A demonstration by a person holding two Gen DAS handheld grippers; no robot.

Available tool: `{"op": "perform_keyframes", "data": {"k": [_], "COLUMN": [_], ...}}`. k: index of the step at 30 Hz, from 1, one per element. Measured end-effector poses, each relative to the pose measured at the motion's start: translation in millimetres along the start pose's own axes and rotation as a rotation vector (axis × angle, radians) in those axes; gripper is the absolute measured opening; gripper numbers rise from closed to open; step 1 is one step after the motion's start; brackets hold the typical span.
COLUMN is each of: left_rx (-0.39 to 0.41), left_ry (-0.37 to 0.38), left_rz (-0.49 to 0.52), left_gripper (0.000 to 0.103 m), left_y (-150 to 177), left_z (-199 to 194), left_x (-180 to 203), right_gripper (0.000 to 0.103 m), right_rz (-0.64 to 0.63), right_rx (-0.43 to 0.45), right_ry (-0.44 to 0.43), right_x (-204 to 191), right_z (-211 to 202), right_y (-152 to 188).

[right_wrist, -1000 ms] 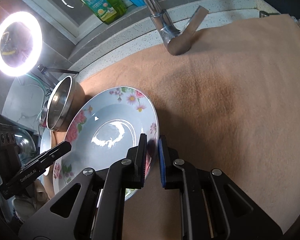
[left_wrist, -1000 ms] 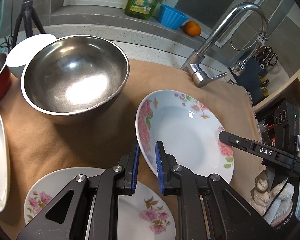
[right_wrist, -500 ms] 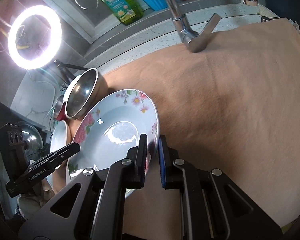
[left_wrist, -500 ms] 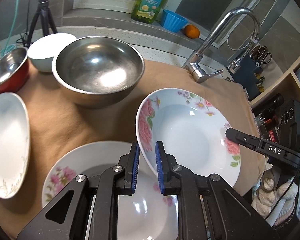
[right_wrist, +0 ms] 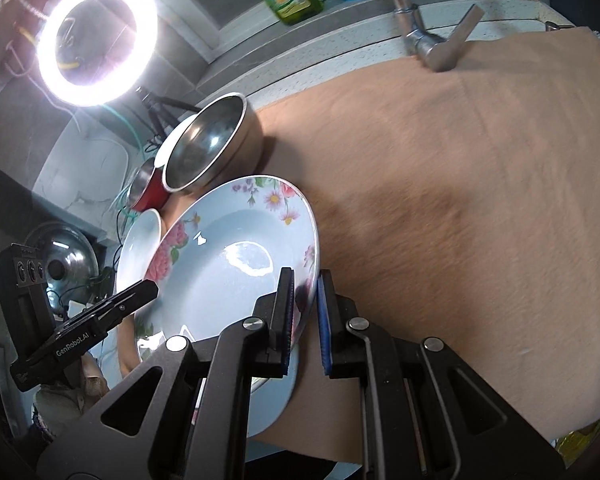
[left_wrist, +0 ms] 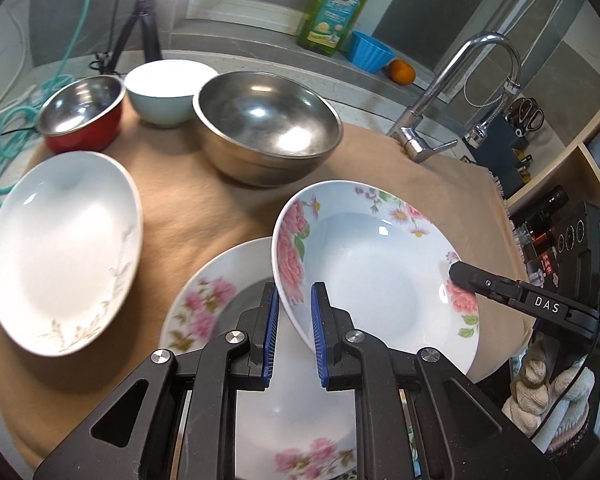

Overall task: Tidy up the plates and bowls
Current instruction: 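Lower the rose-pattern plate onto the pink peony plate with both grippers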

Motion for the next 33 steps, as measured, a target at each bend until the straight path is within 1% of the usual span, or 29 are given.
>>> {"op": "perform_keyframes", "data": {"k": [5, 14, 24, 33], "left_rx": [0.005, 0.005, -0.006, -0.016], "left_ry": [-0.011, -0.015, -0.019, -0.024], "left_rz": [-0.012, -0.018, -0.034, -0.039], "left_gripper": [0.014, 0.014, 0.014, 0.014], "left_y": [5, 14, 21, 26], "left_z": [-10, -21, -22, -20], "left_x": [-16, -31, -42, -46], "right_gripper": [0.011, 0.011, 0.011, 0.011], "right_rz": [-0.021, -0.043, -0.053, -0.057], "right_rx": [-0.008, -0.021, -0.045, -0.059], "right_ry": [-0.010, -0.008, -0.003, 0.000], "right_x": [-18, -34, -40, -40], "right_z": [5, 7, 14, 18], "right_y": [6, 18, 29, 32]}}
Point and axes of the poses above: each gripper's, at about its wrist camera, not at the fingertips, and z roughly the way its jaws point, x to its right, y to its underside, the point moved 10 cm from there along z, roughly the way its jaws point, and after that the axes turned 12 degrees about -z, right-handed, at the moved point
